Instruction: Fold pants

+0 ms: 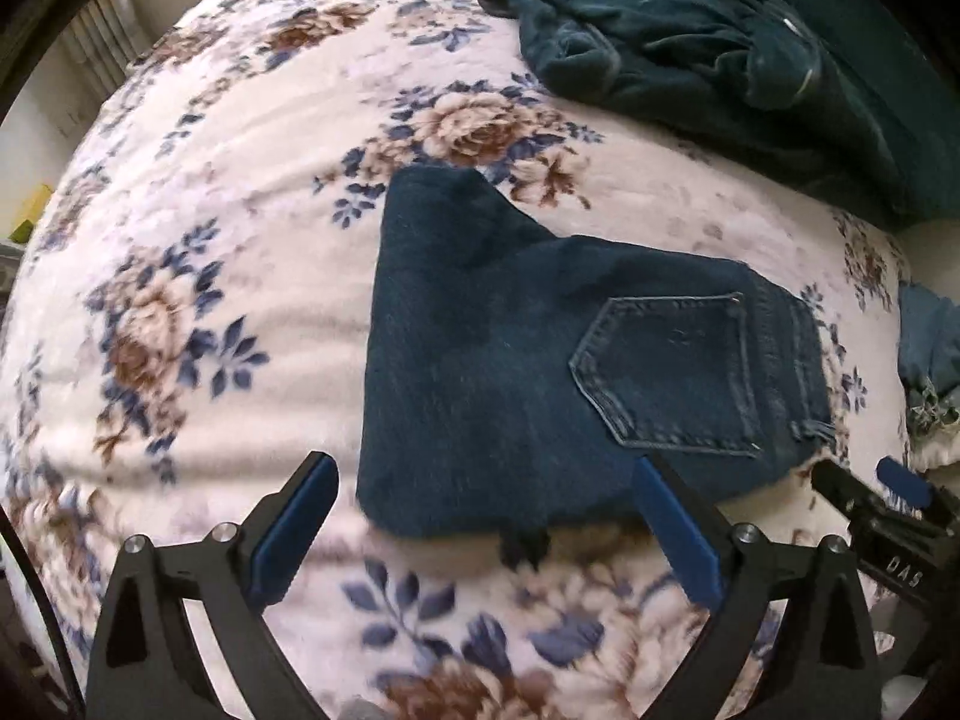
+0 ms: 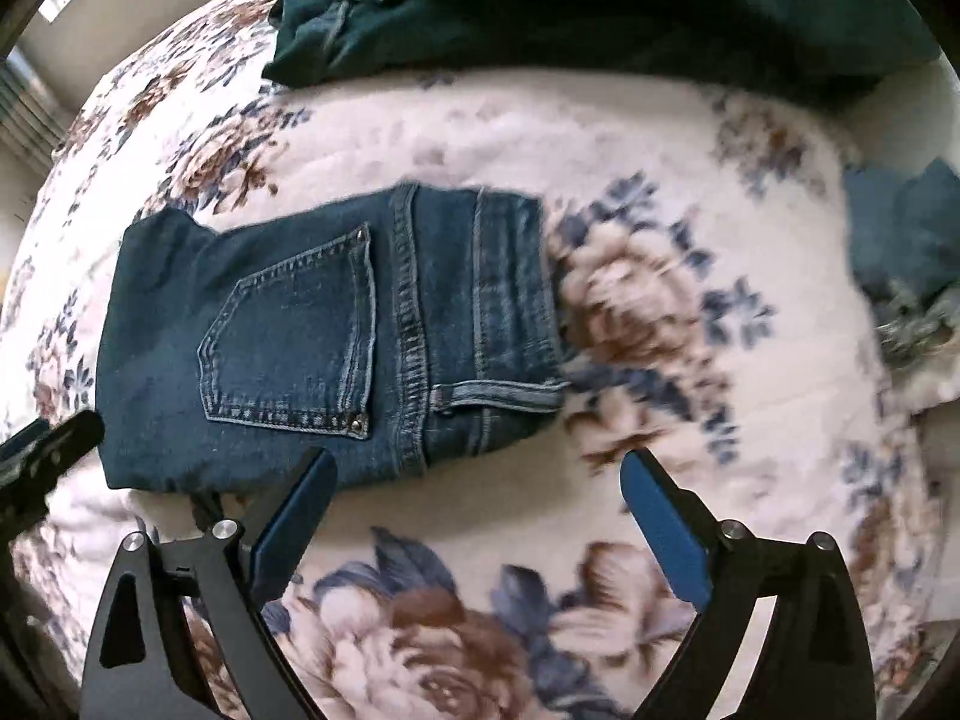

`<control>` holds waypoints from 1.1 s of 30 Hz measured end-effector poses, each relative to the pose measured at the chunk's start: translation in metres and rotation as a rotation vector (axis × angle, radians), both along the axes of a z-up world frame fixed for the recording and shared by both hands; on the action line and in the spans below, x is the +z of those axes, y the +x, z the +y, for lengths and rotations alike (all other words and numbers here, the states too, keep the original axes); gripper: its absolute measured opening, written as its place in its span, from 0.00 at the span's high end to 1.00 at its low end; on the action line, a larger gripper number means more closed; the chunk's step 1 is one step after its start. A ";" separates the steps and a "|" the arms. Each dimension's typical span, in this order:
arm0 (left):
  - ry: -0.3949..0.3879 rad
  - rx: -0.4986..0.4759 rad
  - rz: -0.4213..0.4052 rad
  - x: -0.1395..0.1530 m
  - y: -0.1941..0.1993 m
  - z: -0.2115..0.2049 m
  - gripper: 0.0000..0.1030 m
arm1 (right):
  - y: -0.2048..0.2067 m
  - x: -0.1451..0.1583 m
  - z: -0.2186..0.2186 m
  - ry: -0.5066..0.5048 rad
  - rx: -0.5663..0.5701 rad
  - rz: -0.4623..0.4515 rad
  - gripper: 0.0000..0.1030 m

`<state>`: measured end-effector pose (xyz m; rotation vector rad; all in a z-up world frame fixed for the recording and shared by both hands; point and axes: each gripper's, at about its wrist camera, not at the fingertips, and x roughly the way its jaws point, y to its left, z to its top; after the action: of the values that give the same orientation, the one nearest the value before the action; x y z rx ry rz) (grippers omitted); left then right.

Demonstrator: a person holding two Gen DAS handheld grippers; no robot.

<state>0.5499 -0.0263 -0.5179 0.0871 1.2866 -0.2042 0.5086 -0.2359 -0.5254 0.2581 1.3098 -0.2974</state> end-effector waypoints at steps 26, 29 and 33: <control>0.016 0.067 -0.274 0.316 -0.204 0.000 0.02 | -0.232 0.381 0.018 -0.066 0.102 -0.258 0.05; 0.013 0.056 -0.307 0.347 -0.231 0.003 0.02 | -0.266 0.423 0.027 -0.076 0.116 -0.292 0.05; 0.004 0.054 -0.359 0.391 -0.270 0.011 0.02 | -0.310 0.474 0.041 -0.089 0.136 -0.331 0.05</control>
<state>0.2801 -0.0157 -0.1266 0.0881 0.9309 -0.1325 0.1988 -0.1945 -0.0515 0.1353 0.9790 -0.1874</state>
